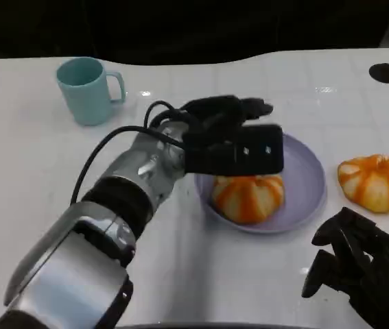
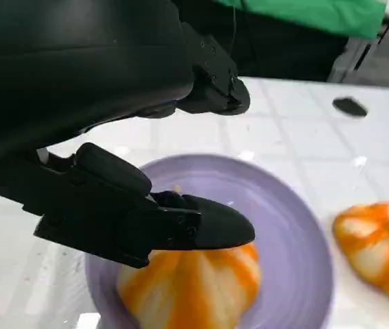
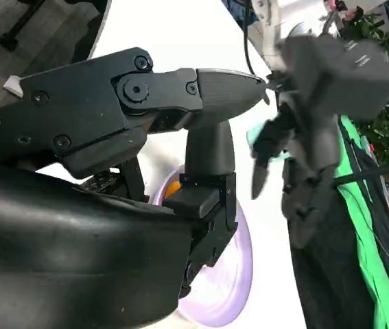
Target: Grasp the bread from the table and place it into the plate.
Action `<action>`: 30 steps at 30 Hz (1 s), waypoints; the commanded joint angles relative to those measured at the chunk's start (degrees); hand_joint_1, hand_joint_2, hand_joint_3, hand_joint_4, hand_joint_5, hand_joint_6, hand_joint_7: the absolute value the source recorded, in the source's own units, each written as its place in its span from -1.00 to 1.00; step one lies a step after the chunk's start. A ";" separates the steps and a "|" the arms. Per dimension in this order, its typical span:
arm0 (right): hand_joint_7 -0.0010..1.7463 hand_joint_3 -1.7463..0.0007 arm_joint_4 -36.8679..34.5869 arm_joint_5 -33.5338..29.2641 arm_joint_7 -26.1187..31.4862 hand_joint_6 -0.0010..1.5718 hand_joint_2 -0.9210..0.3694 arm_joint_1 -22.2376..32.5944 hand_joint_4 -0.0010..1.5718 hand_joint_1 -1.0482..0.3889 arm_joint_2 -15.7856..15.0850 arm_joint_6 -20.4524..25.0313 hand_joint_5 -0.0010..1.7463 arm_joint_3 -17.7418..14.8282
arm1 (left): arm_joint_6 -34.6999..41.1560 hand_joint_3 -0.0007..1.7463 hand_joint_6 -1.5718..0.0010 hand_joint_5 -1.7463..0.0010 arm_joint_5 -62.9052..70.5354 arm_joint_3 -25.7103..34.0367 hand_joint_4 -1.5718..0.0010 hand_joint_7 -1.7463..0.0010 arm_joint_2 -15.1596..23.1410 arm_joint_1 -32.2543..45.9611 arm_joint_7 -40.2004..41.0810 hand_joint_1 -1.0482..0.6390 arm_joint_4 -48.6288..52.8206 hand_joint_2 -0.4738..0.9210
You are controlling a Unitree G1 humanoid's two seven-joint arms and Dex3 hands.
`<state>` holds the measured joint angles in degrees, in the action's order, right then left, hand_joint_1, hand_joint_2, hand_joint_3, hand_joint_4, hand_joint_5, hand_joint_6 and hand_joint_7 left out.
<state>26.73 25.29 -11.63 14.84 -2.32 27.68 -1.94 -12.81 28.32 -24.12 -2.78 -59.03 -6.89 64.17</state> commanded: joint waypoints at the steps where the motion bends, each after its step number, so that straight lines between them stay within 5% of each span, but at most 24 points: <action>1: 0.87 0.61 0.28 0.66 0.64 -0.39 -1.00 -0.10 -0.19 -0.20 -0.40 0.32 1.00 -0.99 | -2.54 -0.57 0.52 0.73 -7.68 5.94 0.67 0.92 2.00 5.44 -3.60 -0.58 -4.87 1.00; 5: 0.87 0.61 0.32 0.67 0.54 -0.39 -1.00 -0.07 -0.19 -0.20 -0.50 0.23 1.00 -1.05 | -2.34 -0.58 0.44 0.60 -15.72 11.63 0.62 0.91 1.98 10.00 -8.21 -0.54 -10.02 1.00; 7: 0.87 0.61 0.29 0.51 0.47 -0.39 -1.00 -0.07 -0.19 -0.20 -0.55 0.05 1.00 -1.02 | -1.39 -0.60 0.33 0.31 -21.52 15.50 0.61 0.91 1.33 13.58 -10.33 -0.47 -14.45 1.00; 11: 0.87 0.60 0.17 0.63 0.37 -0.39 -1.00 -0.11 -0.19 -0.19 -0.46 0.00 1.00 -1.11 | 1.40 -0.60 0.21 0.05 -27.82 18.93 0.53 0.88 0.73 17.70 -13.20 -0.44 -20.32 1.00; 17: 0.87 0.60 0.03 0.80 0.34 -0.39 -1.00 -0.25 -0.19 -0.20 -0.42 0.12 1.00 -1.27 | 7.10 -0.59 0.18 -0.04 -34.58 21.98 0.52 0.87 0.06 23.15 -15.31 -0.44 -28.98 1.00; 19: 0.87 0.60 -0.23 0.85 0.25 -0.38 -1.00 -0.46 -0.19 -0.20 -0.46 0.12 1.00 -1.35 | 16.38 -0.56 -0.04 -0.31 -44.54 26.70 0.10 0.49 -1.55 30.42 -15.53 -0.44 -40.65 1.00; 21: 0.86 0.61 -0.12 0.85 0.55 -0.37 -1.00 -0.54 -0.18 -0.20 -0.34 0.46 1.00 -1.39 | 22.91 -0.54 0.00 -0.42 -49.33 28.22 -0.01 0.18 -2.02 34.14 -14.33 -0.42 -47.91 1.00; 28: 0.84 0.61 0.07 0.68 0.81 -0.36 -1.00 -0.67 -0.18 -0.20 -0.34 0.64 1.00 -1.23 | 35.20 -0.44 0.22 -0.95 -55.63 30.14 0.10 -0.70 -2.04 43.49 -10.42 -0.47 -63.74 1.00; 30: 0.84 0.61 0.25 0.64 0.94 -0.36 -1.00 -0.62 -0.18 -0.20 -0.28 0.74 1.00 -1.18 | 38.12 -0.46 0.26 -0.99 -57.98 30.90 0.09 -0.80 -2.80 46.32 -8.64 -0.48 -67.75 1.00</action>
<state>26.66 25.48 -10.98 14.19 -2.19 28.25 -2.84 22.04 -27.05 5.75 -5.13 -16.03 -17.85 0.92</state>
